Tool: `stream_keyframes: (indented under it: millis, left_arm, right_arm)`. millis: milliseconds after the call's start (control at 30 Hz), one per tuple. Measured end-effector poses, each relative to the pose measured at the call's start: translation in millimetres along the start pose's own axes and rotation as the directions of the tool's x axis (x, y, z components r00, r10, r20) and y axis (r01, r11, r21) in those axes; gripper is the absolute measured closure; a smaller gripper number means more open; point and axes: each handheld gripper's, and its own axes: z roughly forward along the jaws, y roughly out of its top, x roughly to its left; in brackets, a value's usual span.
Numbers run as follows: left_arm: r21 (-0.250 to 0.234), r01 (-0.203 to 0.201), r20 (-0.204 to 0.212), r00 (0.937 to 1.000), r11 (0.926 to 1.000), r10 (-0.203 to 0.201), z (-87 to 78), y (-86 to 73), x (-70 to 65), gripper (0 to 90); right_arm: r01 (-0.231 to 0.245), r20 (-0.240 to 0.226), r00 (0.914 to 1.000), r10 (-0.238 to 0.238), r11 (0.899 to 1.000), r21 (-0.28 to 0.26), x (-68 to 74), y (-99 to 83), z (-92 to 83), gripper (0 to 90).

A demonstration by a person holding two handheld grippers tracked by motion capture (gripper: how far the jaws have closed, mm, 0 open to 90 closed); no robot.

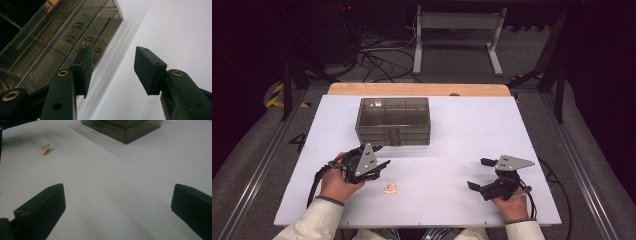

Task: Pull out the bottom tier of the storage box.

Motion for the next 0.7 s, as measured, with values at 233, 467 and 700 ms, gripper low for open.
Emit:
stream_keyframes:
  millis: [233, 467, 700]
  left_arm:
    - [0.007, -0.059, -0.039, 0.9975, 0.9982, 0.059, -1.2, 2.8, -5.3, 52.2]
    - [0.026, -0.119, -0.124, 0.9848, 0.9925, 0.122, 0.1, 3.1, -12.9, 54.4]
    - [0.029, -0.185, -0.215, 0.9585, 0.9824, 0.187, 1.6, 2.6, -22.6, 57.0]
  right_arm:
    - [0.002, 0.0, 1.0, -0.002, 1.0, -0.001, 0.0, 0.0, 0.0, 0.1]
    - [0.002, 0.0, 1.0, -0.002, 1.0, -0.001, 0.1, 0.0, -0.1, 0.1]
    - [0.002, 0.0, 1.0, -0.002, 1.0, -0.001, 0.1, 0.0, -0.1, 0.1]
